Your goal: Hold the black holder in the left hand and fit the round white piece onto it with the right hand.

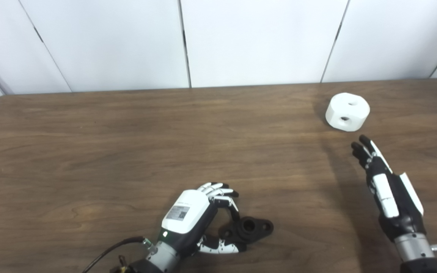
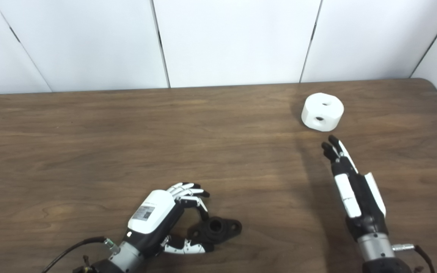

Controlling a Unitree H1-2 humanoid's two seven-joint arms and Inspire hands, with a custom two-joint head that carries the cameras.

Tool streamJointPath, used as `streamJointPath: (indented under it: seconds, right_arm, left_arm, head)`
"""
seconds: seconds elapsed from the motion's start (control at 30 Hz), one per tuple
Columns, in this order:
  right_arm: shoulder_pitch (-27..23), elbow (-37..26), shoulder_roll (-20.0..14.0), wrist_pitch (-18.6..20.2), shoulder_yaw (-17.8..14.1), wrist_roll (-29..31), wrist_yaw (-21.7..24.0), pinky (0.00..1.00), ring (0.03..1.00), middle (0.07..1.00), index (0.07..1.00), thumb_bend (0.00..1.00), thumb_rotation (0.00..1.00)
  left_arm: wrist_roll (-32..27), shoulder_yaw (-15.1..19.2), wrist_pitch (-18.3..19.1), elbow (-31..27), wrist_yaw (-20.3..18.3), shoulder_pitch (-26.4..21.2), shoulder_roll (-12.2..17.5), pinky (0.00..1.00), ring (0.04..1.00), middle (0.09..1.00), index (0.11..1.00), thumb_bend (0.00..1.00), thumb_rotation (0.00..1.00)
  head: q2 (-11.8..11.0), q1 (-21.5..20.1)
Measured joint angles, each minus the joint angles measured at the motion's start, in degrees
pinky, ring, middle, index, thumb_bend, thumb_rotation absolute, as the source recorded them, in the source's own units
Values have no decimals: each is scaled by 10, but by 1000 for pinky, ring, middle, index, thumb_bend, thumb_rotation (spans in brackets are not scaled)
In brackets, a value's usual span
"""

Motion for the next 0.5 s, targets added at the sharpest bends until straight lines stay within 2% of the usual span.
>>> streamJointPath:
  seconds: [0.3,0.43,0.5]
  right_arm:
    - [-12,-13,-15,19,-13,0,2,1000,976,943,962,527,977]
    - [-30,-28,-27,40,-24,-8,0,1000,965,926,942,586,787]
    - [-47,-29,-30,41,-26,-37,-6,952,945,913,930,600,706]
  left_arm:
    - [36,0,2,-1,-5,1,-5,888,886,808,490,516,47]
    - [39,1,2,-1,-5,1,-6,879,883,805,490,517,47]
    - [40,2,2,-1,-5,1,-6,878,883,804,490,517,47]
  head:
    - [-8,-4]
    - [-22,-17]
    - [-25,-22]
